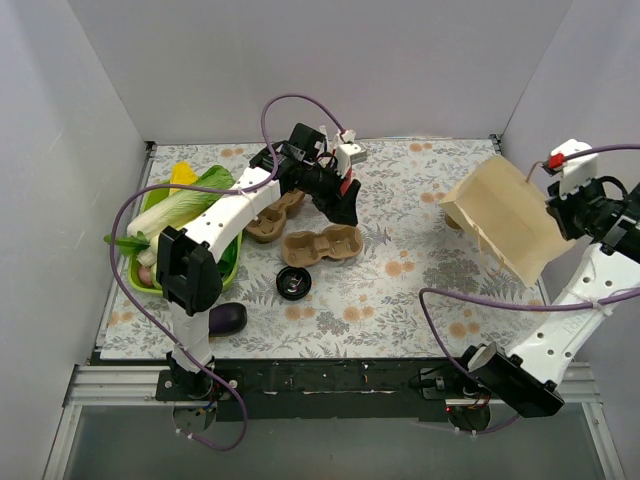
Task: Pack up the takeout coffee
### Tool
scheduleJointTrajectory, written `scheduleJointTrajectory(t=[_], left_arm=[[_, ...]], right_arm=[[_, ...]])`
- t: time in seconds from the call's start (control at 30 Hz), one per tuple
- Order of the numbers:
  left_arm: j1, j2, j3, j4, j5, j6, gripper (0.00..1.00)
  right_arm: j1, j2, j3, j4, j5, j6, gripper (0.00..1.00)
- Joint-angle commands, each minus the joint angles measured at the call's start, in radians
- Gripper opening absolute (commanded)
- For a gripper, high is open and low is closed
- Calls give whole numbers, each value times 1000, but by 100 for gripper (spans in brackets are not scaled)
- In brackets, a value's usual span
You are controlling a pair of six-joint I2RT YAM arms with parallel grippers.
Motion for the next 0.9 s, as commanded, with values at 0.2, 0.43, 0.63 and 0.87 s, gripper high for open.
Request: scheduleJointTrajectory(t=[0.2,0.43,0.63,0.87], left_arm=[[14,-141,25,-17,-68,-102,72],[58,-211,8,3,-215,-119,77],[101,-241,-79,-130,-154,160,77],[77,-200,-196,-151,-272,228,70]], right_arm=[[296,6,85,-3,-101,154,1],[401,64,96,113,-95,339,1],[538,107,76,213,11,422,1],[688,182,90,241,224,542,1]])
